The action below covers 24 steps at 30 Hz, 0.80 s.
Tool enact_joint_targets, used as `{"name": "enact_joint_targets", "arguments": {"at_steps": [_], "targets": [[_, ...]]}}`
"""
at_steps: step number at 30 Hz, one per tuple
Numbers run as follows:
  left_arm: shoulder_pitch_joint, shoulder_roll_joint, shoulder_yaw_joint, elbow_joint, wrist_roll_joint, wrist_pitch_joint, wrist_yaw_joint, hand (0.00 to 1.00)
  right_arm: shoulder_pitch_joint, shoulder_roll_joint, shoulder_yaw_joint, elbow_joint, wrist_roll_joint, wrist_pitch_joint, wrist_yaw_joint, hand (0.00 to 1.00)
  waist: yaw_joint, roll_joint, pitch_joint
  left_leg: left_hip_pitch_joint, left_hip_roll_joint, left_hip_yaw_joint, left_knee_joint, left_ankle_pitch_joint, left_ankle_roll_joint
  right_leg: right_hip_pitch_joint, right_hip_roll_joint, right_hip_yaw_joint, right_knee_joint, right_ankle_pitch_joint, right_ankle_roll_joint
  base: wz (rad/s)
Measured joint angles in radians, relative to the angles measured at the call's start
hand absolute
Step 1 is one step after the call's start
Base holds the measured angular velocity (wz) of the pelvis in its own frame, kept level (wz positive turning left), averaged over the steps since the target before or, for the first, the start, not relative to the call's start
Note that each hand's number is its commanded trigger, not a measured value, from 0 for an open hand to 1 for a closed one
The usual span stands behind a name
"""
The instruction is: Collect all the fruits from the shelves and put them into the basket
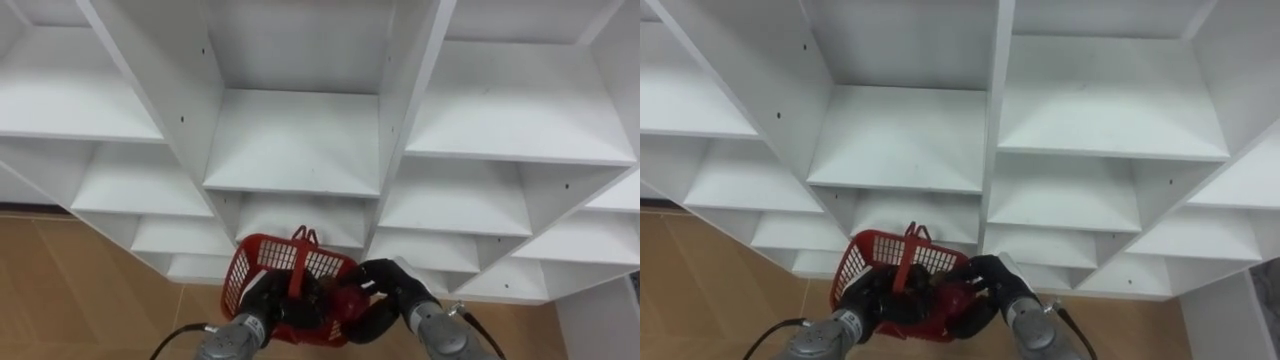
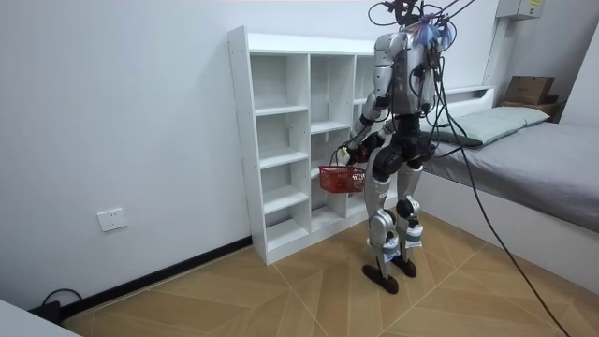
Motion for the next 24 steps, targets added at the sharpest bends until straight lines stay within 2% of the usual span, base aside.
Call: {"name": "enact_joint_targets", "arguments": {"at_steps": [5,24], "targets": [[0.000,0.001,-0.024,-0.002,0.000,0.000,0.000,1.00,-0.002,-0.001,0.000,0.016,0.030,0.001,0.005,1.00,-0.008,0.002,0.0000,-0.013,-0.002,-0.013,0.000,0.000,0.000,-0.010,-0.001,-0.011,0.000,0.000,0.000,0.07],[-0.003,0.001,-0.055,-0.003,0.000,0.000,0.000,1.00,-0.011,0.004,0.014,0.058,0.043,0.007,0.018,1.00,-0.016,-0.007,0.0051,-0.015,-0.003,-0.010,0.004,0.000,0.000,-0.010,-0.002,-0.006,-0.001,0.000,0.000,0.00]]}}
